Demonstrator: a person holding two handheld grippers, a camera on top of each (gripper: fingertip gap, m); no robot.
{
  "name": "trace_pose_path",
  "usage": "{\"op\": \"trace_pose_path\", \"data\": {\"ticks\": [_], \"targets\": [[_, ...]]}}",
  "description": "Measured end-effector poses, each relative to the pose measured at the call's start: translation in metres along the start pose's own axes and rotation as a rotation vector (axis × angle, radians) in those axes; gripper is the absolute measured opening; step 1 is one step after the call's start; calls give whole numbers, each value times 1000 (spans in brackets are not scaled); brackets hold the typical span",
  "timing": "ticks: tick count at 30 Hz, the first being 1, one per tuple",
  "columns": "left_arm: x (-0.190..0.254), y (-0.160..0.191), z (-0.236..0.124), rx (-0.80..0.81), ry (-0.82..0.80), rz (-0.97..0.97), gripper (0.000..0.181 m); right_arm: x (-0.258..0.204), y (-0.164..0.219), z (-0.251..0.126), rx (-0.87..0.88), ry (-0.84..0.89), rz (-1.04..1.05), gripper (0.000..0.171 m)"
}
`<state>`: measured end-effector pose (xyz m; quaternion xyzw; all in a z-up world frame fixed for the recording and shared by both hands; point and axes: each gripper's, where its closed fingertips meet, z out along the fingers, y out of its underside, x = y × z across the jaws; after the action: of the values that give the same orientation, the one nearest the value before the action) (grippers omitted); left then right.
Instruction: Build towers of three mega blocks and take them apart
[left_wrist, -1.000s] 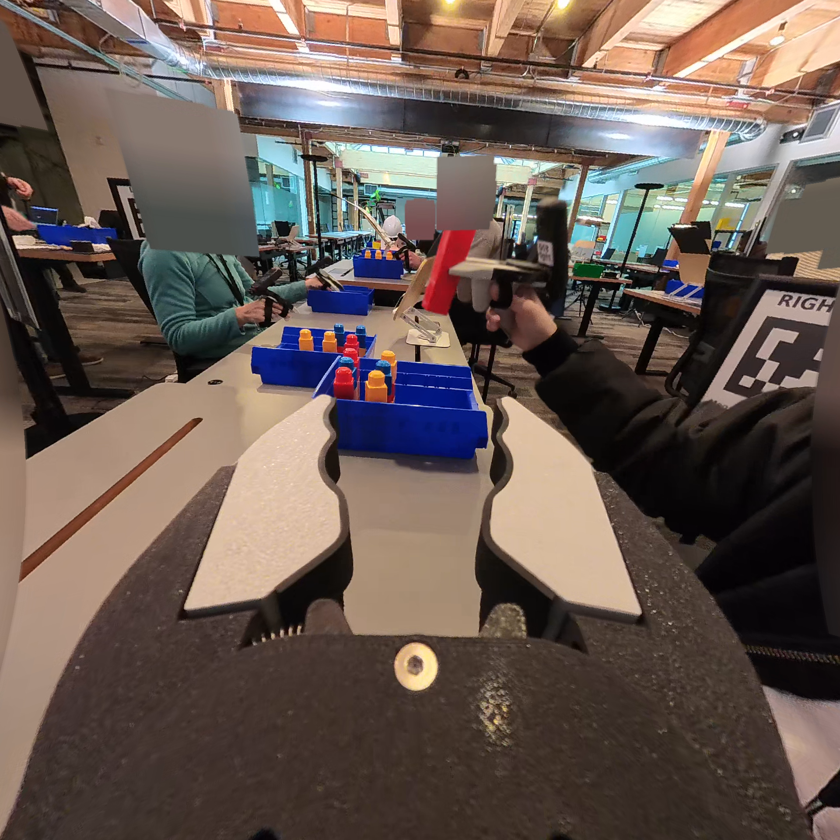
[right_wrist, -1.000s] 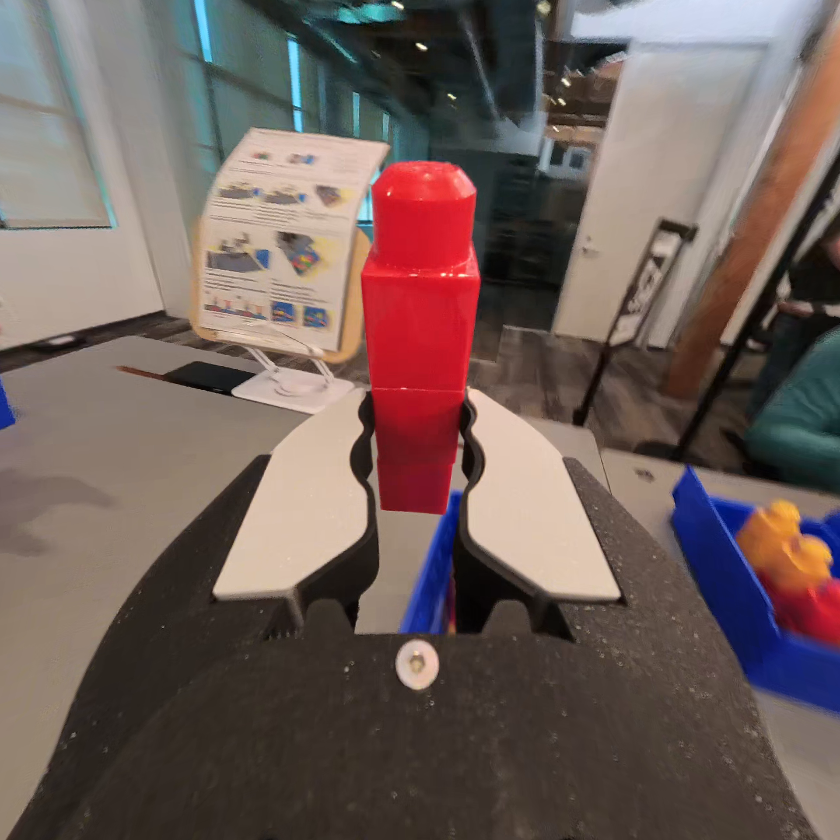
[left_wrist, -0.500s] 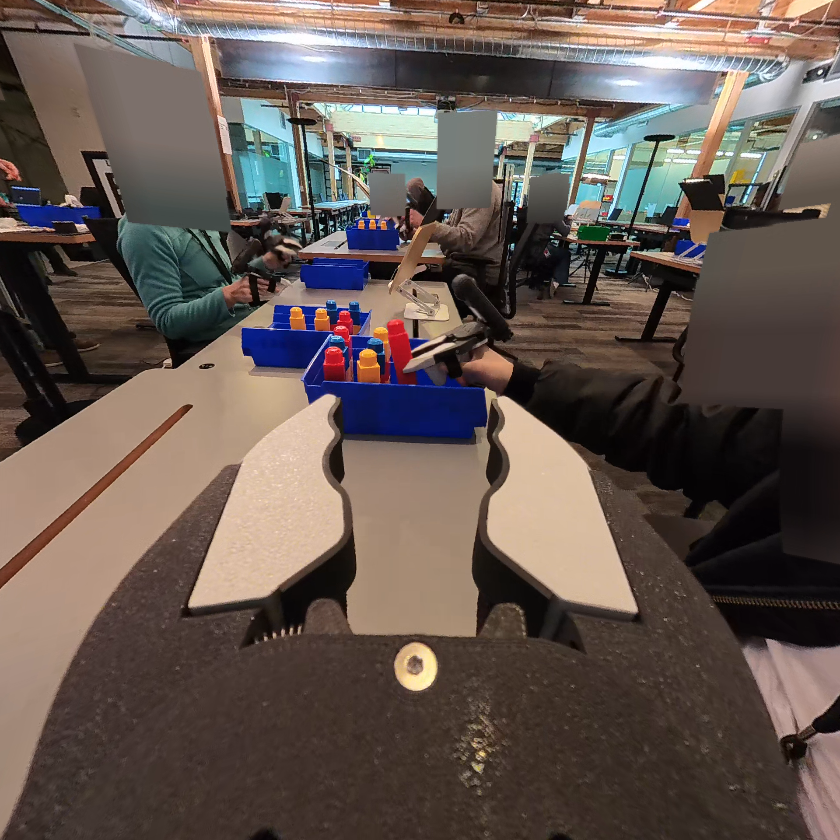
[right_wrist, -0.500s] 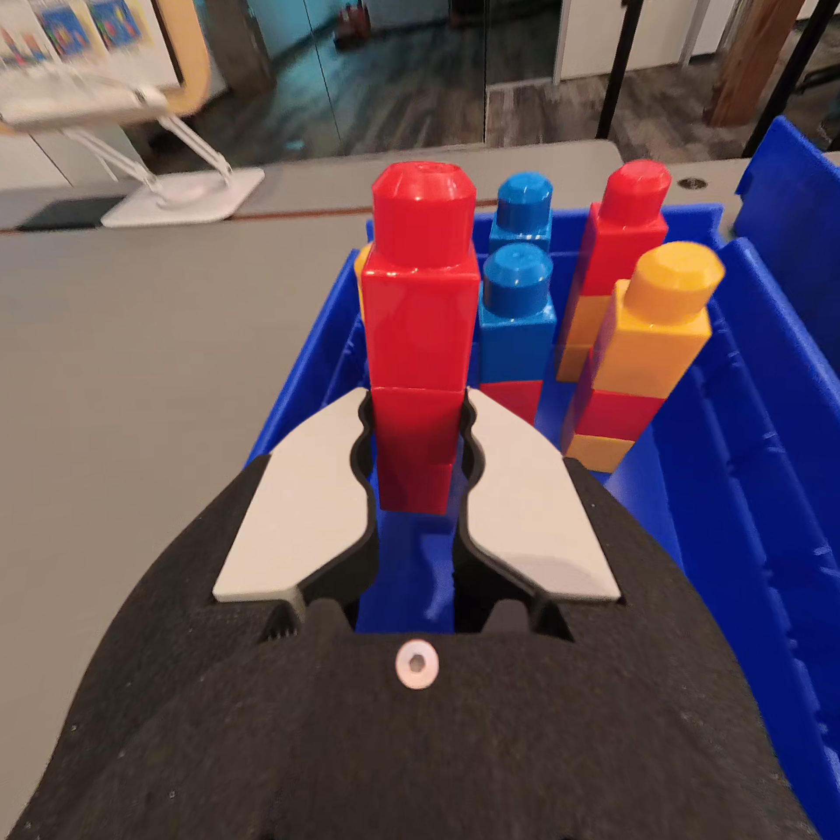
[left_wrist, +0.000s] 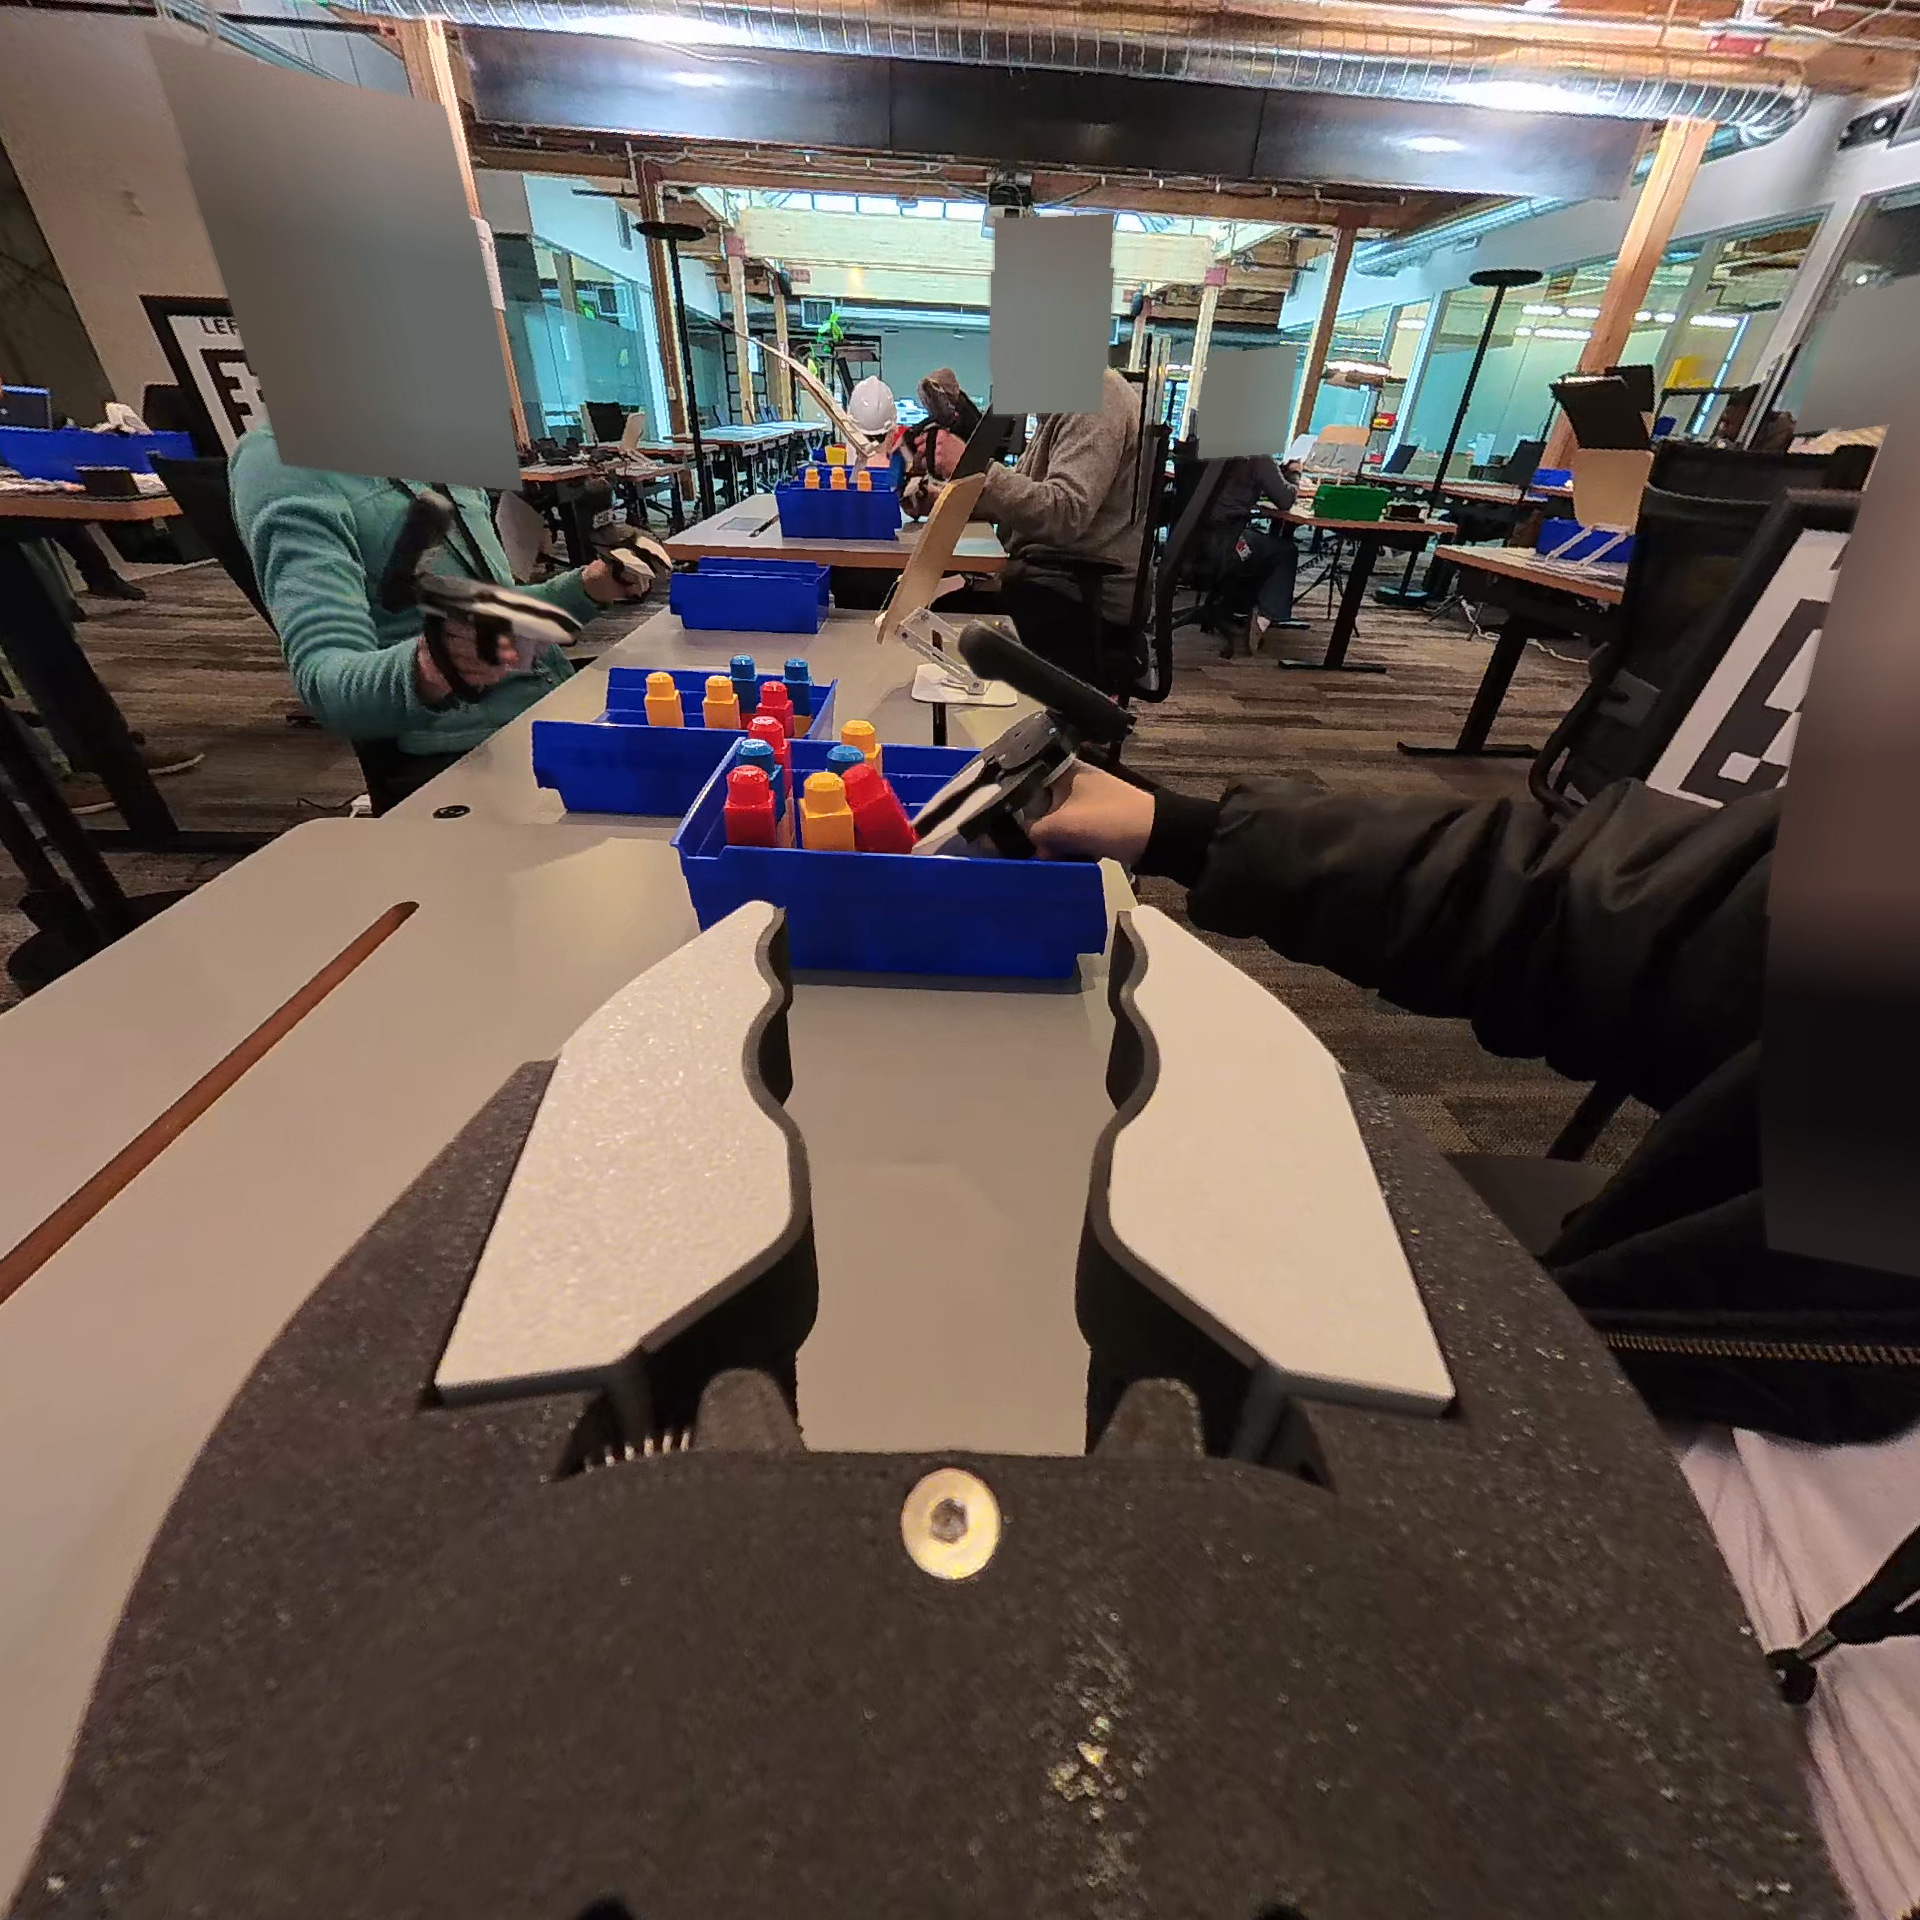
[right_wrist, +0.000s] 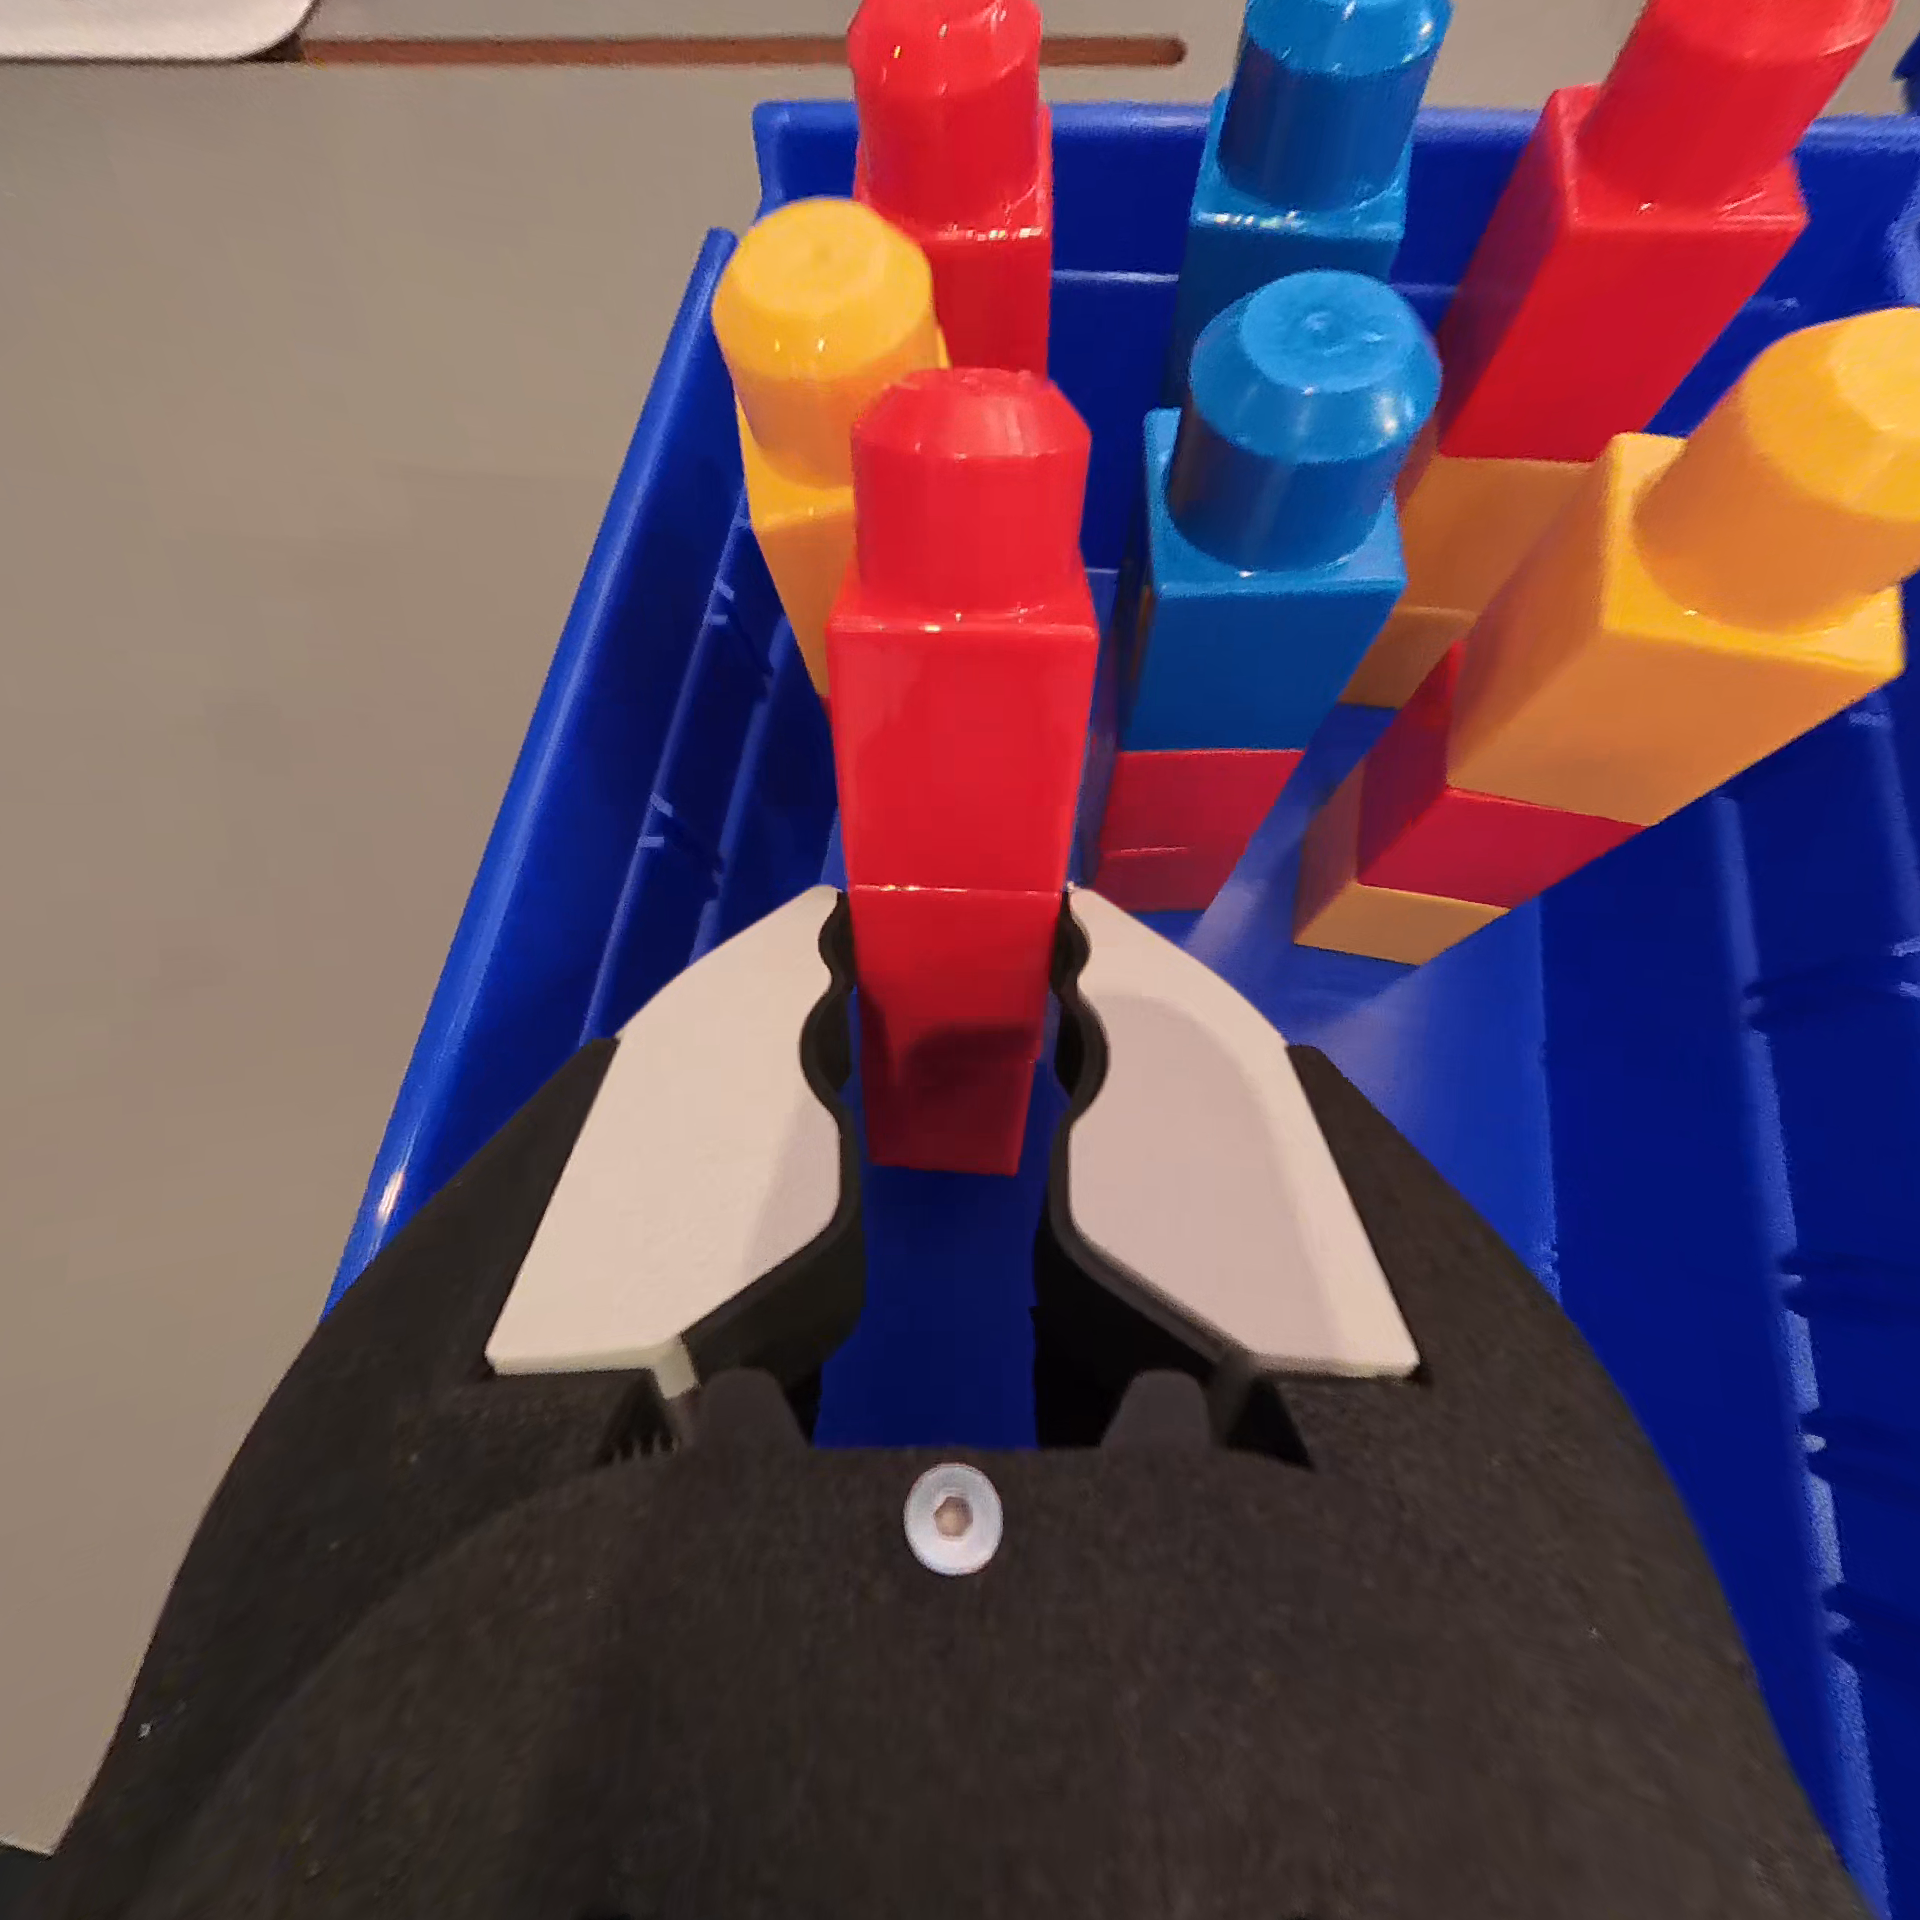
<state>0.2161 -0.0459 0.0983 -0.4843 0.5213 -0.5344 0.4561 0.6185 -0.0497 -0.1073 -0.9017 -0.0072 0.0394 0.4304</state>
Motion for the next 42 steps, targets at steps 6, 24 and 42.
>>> {"op": "trace_pose_path", "data": {"ticks": [6,24,42], "targets": [[4,-3,-1,5,6,10,58,-4,8,5,-39,4,-31,36],[11,-13,-7,28,13,33,56,-7,30,-21,-11,-1,-33,36],[16,-15,-6,29,18,44,56,-13,50,-46,32,11,-16,36]]}}
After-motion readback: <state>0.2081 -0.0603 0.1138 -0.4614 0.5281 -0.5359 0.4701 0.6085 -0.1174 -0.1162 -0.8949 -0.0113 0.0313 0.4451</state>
